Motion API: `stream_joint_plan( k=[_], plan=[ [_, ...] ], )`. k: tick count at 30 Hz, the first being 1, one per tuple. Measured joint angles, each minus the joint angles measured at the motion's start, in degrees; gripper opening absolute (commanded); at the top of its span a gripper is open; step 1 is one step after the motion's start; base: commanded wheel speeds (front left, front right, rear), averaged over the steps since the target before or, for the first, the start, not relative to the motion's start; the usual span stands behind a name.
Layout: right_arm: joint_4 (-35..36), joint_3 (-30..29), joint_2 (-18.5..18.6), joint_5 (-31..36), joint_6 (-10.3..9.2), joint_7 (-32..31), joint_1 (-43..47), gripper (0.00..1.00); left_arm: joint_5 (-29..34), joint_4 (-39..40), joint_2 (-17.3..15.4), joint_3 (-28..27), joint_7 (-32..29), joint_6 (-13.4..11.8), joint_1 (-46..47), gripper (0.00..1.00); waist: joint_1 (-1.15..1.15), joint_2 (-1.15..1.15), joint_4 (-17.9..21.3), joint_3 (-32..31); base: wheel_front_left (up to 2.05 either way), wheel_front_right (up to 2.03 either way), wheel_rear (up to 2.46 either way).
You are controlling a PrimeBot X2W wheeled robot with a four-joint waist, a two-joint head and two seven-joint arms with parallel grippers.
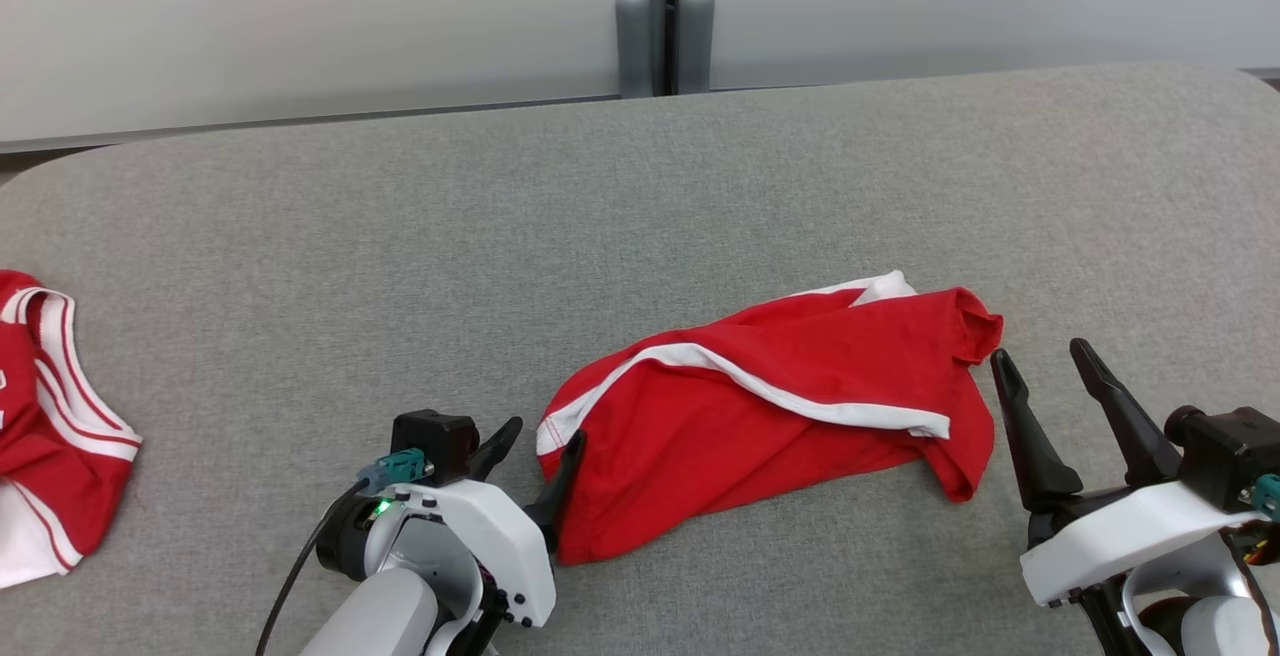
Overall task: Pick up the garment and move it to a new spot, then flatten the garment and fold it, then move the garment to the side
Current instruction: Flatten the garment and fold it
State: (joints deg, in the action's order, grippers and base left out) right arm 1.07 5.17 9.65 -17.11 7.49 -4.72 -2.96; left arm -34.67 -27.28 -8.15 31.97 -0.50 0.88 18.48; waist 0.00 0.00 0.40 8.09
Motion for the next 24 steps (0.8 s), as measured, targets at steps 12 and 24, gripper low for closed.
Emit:
stream_joint_plan(
  k=[12, 24],
  plan=[
    [-0.51, 5.11, 0.94, 0.12, 0.0, -0.69, 0.85, 1.0, -1.26, -8.83, 1.83, 0.4, 1.91, 2.58, 3.55, 0.0, 0.0, 0.0, 1.16, 1.61, 0.0, 0.0, 0.0],
    [-6.69, 10.84, 4.02, 4.09, 0.0, -1.18, -2.02, 1.0, -1.12, -10.87, 2.89, 0.99, 4.12, 2.64, 7.24, 0.0, 0.0, 0.0, -0.22, 4.72, 0.0, 0.0, 0.0]
  ],
)
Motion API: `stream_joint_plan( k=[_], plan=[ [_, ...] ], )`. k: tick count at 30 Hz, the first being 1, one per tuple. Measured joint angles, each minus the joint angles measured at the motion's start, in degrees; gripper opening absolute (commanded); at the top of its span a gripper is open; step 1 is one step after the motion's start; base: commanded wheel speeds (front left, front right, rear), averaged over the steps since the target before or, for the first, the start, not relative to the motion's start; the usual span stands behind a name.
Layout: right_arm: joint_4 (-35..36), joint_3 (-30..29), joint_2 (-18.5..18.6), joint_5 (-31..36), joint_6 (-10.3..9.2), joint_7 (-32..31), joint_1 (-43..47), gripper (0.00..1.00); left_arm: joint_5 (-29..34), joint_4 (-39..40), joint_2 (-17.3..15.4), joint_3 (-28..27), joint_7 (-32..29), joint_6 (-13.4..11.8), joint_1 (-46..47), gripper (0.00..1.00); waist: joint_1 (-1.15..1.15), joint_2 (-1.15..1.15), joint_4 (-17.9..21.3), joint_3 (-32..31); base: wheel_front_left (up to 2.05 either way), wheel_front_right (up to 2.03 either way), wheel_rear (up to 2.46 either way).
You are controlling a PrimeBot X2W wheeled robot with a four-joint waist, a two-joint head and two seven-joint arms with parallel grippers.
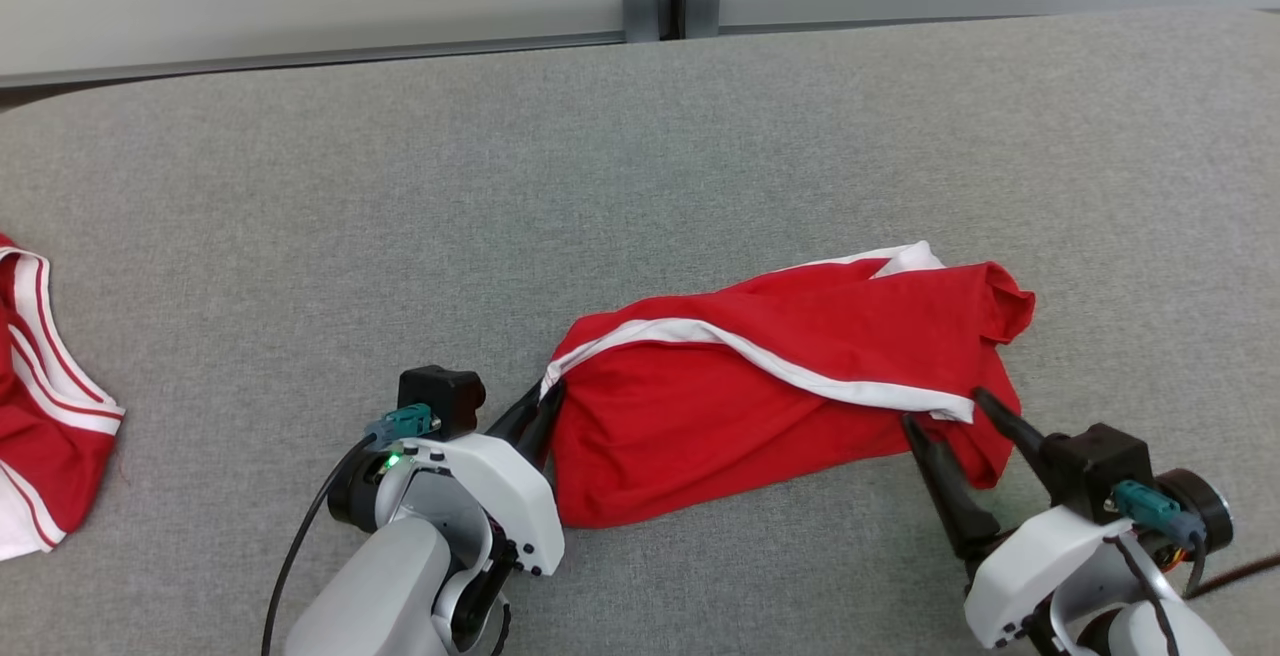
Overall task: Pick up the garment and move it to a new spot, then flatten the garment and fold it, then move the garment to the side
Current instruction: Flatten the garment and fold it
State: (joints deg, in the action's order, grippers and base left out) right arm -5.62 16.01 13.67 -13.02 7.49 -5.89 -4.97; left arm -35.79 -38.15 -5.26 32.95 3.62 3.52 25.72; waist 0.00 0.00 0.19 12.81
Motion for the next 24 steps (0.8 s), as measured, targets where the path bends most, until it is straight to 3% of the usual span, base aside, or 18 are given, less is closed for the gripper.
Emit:
stream_joint_plan(
  k=[2, 3, 4, 5, 14, 24],
  plan=[
    [-1.62, -0.37, 0.29, 1.07, 0.01, 0.14, -1.22, 1.0, 0.0, -0.24, 0.19, 0.14, 0.51, 0.01, 0.62, 0.0, 0.0, 0.0, -0.35, 0.58, 0.0, 0.0, 0.0],
    [-2.49, -0.53, 0.32, 1.24, 0.0, 0.36, -1.72, 0.5, 0.04, -0.31, 0.29, 0.21, 0.79, 0.0, 0.82, 0.0, 0.0, 0.0, -0.54, 0.86, 0.0, 0.0, 0.0],
    [-3.23, -0.85, 0.35, 1.64, 0.01, 0.59, -2.2, 0.35, 0.15, -0.37, 0.34, 0.29, 1.1, 0.0, 1.02, 0.0, 0.0, 0.0, -0.72, 1.12, 0.0, 0.0, 0.0],
    [-3.68, -1.41, 0.32, 1.87, 0.01, 1.14, -2.59, 0.0, 0.2, -0.38, 0.44, 0.35, 1.62, 0.0, 1.25, 0.0, 0.0, 0.0, -0.95, 1.37, 0.0, 0.0, 0.0],
    [-1.52, -8.32, -0.65, 1.66, 0.01, 6.93, -5.95, 0.0, 2.43, 4.97, -0.86, -0.66, 7.79, -2.11, 3.33, 0.0, 0.0, 0.0, -1.31, 1.66, 0.0, 0.0, 0.0],
    [7.55, -14.25, 0.1, 1.75, 0.02, 7.95, -11.49, 0.0, 7.36, 26.44, -5.71, -2.88, 9.56, -8.45, 4.28, 0.0, 0.0, 0.0, 0.21, -1.46, 0.0, 0.0, 0.0]
  ],
)
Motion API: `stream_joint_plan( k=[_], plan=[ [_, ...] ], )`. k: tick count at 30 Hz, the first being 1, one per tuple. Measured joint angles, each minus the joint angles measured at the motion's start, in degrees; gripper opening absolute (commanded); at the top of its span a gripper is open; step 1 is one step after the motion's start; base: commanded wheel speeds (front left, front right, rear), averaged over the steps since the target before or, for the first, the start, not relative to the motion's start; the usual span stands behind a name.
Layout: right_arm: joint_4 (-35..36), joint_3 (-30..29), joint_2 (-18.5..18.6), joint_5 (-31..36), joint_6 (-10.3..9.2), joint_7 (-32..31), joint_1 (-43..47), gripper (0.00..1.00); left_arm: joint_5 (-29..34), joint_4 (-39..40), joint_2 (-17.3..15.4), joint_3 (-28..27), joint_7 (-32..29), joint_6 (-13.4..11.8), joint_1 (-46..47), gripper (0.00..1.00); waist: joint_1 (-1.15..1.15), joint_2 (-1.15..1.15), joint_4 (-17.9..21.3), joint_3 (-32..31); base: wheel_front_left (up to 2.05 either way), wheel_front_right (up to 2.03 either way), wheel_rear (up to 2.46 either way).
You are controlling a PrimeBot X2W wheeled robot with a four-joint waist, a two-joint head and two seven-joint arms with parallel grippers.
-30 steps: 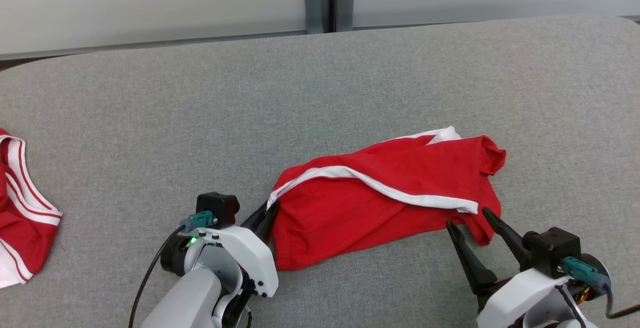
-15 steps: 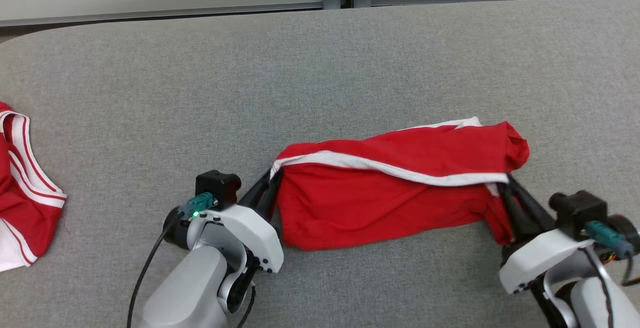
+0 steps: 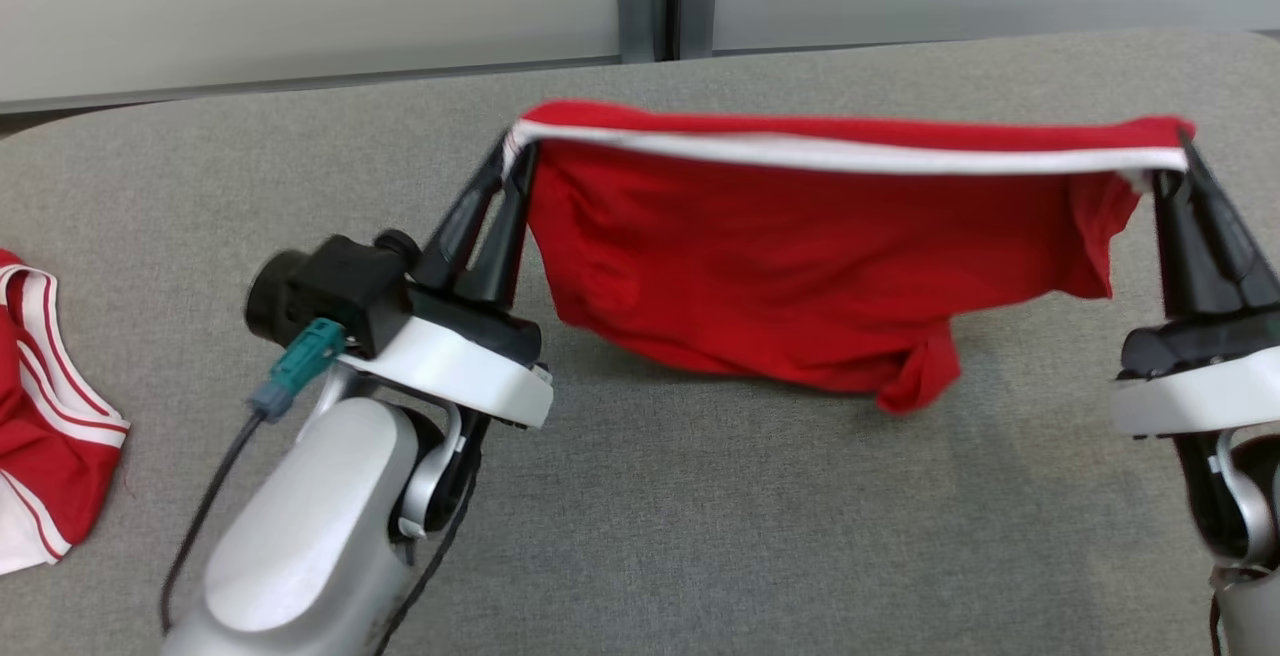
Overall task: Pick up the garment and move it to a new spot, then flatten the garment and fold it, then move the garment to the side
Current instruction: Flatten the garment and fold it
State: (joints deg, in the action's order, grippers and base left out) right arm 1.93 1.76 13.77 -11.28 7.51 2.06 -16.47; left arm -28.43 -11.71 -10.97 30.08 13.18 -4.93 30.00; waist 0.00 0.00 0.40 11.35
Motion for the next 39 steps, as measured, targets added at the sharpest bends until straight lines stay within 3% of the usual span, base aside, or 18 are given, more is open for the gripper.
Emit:
stream_joint_plan(
  k=[9, 18, 24, 29, 39],
  plan=[
    [8.61, -1.51, 0.49, -0.81, 0.0, -2.79, -1.51, 0.0, 3.32, 19.47, -4.77, -1.74, -4.9, -5.68, -0.53, 0.0, 0.0, 0.0, 0.55, -2.07, 0.0, 0.0, 0.0],
    [9.54, -1.63, 1.11, -3.22, 0.0, -4.6, -4.65, 0.0, 2.53, 21.61, -5.25, -2.57, -6.89, -6.53, 0.05, 0.0, 0.0, 0.0, -0.01, 0.72, 0.0, 0.0, 0.0],
    [4.9, -0.86, 3.49, -7.11, 0.0, -4.88, -16.13, 0.0, 1.6, 15.37, -3.08, -4.23, -5.52, -4.09, 10.93, 0.0, 0.0, 0.0, -0.74, 5.72, 0.0, 0.0, 0.0],
    [-3.69, 2.63, 4.81, -10.48, 0.0, -3.94, -30.44, 0.0, 1.21, 5.24, 0.09, -5.92, -2.82, -2.37, 23.24, 0.0, 0.0, 0.0, -1.4, 10.89, 0.0, 0.0, 0.0],
    [-25.77, 11.74, 1.81, -13.03, -0.01, 4.0, -54.77, 0.0, 1.47, -20.37, 4.11, -9.64, 1.57, 1.52, 43.02, 0.0, 0.0, 0.0, -1.13, 17.08, 0.0, 0.0, 0.0]
  ],
)
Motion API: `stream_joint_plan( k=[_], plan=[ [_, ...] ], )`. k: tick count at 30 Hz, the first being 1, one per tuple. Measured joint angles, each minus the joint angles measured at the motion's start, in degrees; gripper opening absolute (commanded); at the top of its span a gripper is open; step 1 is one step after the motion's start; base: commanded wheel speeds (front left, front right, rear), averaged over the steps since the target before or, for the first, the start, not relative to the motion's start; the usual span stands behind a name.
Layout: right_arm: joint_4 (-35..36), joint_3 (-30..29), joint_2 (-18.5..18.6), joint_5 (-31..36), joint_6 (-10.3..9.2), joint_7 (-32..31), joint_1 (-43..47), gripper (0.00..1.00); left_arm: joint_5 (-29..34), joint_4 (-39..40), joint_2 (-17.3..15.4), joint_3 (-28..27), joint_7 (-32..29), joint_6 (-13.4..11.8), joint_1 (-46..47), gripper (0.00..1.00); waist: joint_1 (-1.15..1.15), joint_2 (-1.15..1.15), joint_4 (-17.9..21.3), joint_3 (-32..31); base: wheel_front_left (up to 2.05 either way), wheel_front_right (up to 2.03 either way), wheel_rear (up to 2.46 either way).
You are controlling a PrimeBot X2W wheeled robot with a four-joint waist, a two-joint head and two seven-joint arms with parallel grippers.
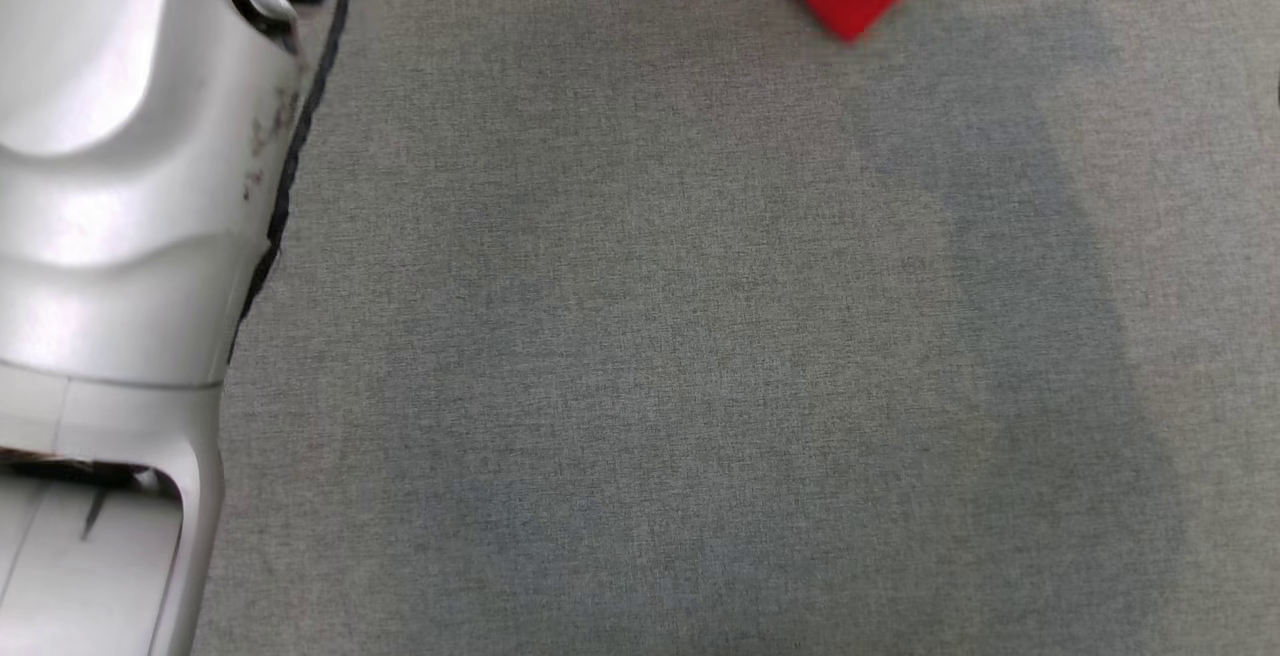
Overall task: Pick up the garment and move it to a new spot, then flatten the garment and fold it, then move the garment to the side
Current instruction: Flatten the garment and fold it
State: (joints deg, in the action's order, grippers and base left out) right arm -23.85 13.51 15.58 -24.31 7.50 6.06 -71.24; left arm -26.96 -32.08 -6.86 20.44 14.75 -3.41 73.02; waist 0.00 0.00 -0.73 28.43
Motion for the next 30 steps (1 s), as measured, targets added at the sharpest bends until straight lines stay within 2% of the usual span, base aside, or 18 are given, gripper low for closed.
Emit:
stream_joint_plan(
  k=[4, 9, 14, 17, 24, 26, 30],
  plan=[
    [-8.64, 4.43, -1.08, -0.99, 0.0, 2.26, -4.66, 0.0, 0.64, -7.47, 1.16, -1.25, 0.24, 1.31, 2.26, 0.0, 0.0, 0.0, 0.22, 0.43, 0.0, 0.0, 0.0],
    [-19.81, 11.23, -3.33, -3.37, -0.01, 3.98, -5.04, 0.0, 1.51, -14.81, 2.65, -2.87, 0.33, 2.42, -0.25, 0.0, 0.0, 0.0, 0.53, 0.94, 0.0, 0.0, 0.0],
    [-28.69, 16.68, -5.52, -7.53, -0.01, 5.24, -0.13, 0.0, 1.74, -21.29, 3.63, -3.93, 0.33, 3.45, -6.32, 0.0, 0.0, 0.0, 0.72, 1.07, 0.0, 0.0, 0.0],
    [-31.0, 18.56, -6.26, -9.37, -0.01, 5.94, 2.74, 0.0, 1.74, -22.76, 3.83, -4.33, 0.33, 3.88, -9.1, 0.0, 0.0, 0.0, 0.77, 0.84, 0.0, 0.0, 0.0],
    [-32.0, 22.45, -7.17, -16.12, 0.0, 8.49, 15.18, 0.0, 1.62, -20.39, 4.05, -5.28, 0.33, 5.39, -20.78, 0.0, 0.0, 0.0, 0.72, -1.11, 0.0, 0.0, 0.0],
    [-28.92, 22.96, -6.23, -17.77, -0.01, 8.87, 21.07, 0.0, 2.22, -16.46, 4.08, -5.05, 0.34, 5.47, -27.19, 0.0, 0.0, 0.0, 0.81, -2.83, 0.0, 0.0, 0.0],
    [-21.83, 20.12, -3.61, -17.49, 0.0, 8.9, 29.98, 0.0, 3.3, -10.44, 4.13, -4.8, 0.33, 5.6, -36.44, 0.0, 0.0, 0.0, 0.89, -5.79, 0.0, 0.0, 0.0]
  ],
)
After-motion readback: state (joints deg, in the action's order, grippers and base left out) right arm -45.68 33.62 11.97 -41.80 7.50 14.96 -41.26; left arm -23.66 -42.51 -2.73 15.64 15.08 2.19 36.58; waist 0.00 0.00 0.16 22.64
